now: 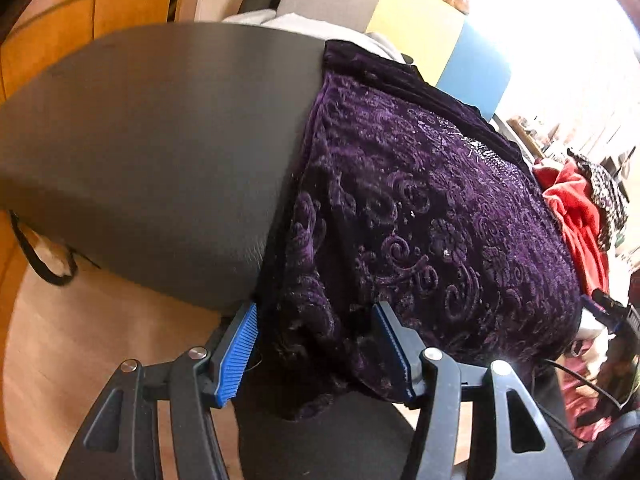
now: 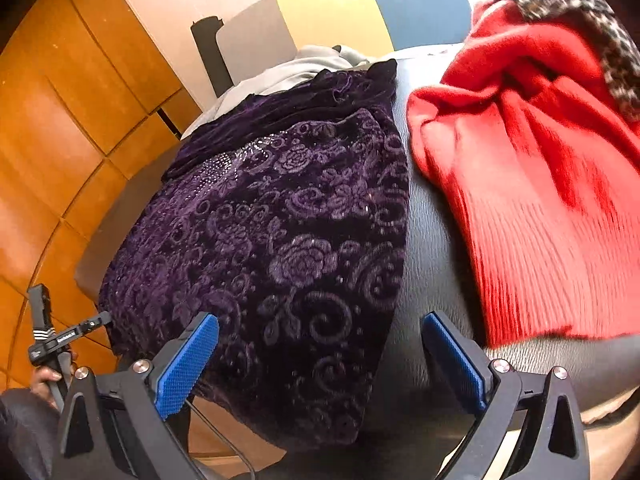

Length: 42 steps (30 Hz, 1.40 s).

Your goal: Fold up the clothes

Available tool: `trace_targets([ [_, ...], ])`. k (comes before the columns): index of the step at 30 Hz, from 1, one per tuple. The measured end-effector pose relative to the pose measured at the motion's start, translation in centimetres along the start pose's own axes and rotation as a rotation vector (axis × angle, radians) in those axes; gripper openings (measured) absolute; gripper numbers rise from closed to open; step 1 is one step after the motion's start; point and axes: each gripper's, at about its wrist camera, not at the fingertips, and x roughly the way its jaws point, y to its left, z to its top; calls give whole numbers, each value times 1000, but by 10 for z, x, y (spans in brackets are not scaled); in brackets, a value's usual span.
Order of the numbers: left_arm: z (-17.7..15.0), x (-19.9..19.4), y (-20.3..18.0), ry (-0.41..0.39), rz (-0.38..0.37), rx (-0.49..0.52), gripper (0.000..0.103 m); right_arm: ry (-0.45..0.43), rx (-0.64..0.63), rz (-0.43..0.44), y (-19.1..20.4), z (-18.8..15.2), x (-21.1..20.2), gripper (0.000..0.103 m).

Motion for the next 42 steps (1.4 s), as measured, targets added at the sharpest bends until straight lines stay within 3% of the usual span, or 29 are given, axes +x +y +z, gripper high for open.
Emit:
trace_targets([
  [3,-1,2,0,16,-42,-37,59,-20,149,116,-17,-5,-6,103],
  [7,-1,5,9,43,-150,-133,57,-35,392,396,-50,-21,-7,103],
  [12,1,6,9,88,-264,-128,47,-54,445,529,-59,-35,-4,103],
  [13,0,7,7,104,-276,-107,42,-55,436,534,-59,-36,-4,103],
  [18,-4,24,-6,176,-255,-43,42,16,352,492,-46,-36,-4,91],
  [20,-3,29,-13,190,-245,-28,42,53,325,482,-40,-37,-3,91],
  [25,0,42,-18,227,-250,-30,43,201,191,390,-17,-55,13,90],
  [28,1,44,-15,236,-260,-54,43,210,201,357,-20,-59,28,90],
  [32,0,43,-20,219,-233,-50,43,303,278,273,-28,-66,50,89],
  [34,0,43,-20,216,-235,-62,43,331,311,246,-31,-67,57,73],
  [36,0,45,-18,215,-240,-70,44,321,312,255,-29,-68,53,69],
  [40,-3,44,-12,217,-252,-83,45,388,289,272,-20,-82,60,69],
  [41,-4,42,-10,218,-251,-75,46,366,305,265,-21,-84,57,57],
  [42,-4,40,-10,219,-248,-63,46,344,321,258,-22,-86,55,17],
])
